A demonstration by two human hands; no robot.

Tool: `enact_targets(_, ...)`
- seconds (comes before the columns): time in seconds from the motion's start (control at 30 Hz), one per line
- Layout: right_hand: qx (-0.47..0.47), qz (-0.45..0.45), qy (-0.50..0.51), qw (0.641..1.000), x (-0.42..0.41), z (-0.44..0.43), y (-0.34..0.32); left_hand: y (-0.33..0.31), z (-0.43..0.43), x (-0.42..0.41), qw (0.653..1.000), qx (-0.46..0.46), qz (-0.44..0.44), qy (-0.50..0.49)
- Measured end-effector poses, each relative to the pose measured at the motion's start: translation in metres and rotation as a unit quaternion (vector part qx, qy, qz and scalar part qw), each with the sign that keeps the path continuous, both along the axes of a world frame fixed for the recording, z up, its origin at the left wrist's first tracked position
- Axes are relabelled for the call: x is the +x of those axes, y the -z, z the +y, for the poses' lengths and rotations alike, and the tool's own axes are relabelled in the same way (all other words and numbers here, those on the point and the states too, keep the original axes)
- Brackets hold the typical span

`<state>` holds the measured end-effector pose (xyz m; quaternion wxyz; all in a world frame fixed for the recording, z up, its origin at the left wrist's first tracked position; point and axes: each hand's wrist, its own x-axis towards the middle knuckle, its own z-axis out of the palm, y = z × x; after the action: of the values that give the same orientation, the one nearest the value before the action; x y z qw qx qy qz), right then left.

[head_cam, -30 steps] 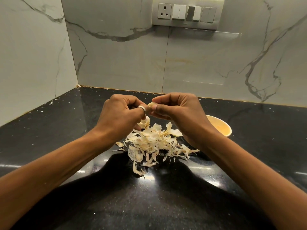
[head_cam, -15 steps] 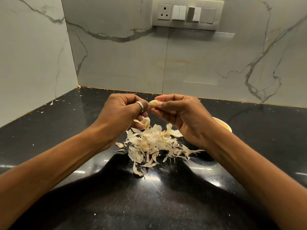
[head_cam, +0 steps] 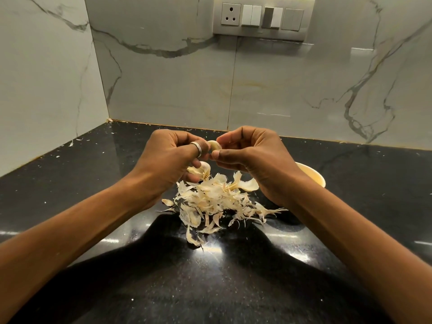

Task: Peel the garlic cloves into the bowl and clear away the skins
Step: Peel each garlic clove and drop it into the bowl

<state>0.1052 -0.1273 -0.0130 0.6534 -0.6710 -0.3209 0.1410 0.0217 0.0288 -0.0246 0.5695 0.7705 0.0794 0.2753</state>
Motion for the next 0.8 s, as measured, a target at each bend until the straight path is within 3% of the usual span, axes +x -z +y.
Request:
enact_targets(0.5,-0.015,-0.098,0.011,0.995,-0.003,0.0031,0.0069,0.0007,-0.0016,-0.0007,0.998,-0.059,0.018,-0.009)
enact_targets(0.8,-0.008,-0.056,-0.001,0.998,-0.0019,0.0016,0.0039,-0.0015,-0.0004,-0.0011,0.999,-0.043,0.022,0.005)
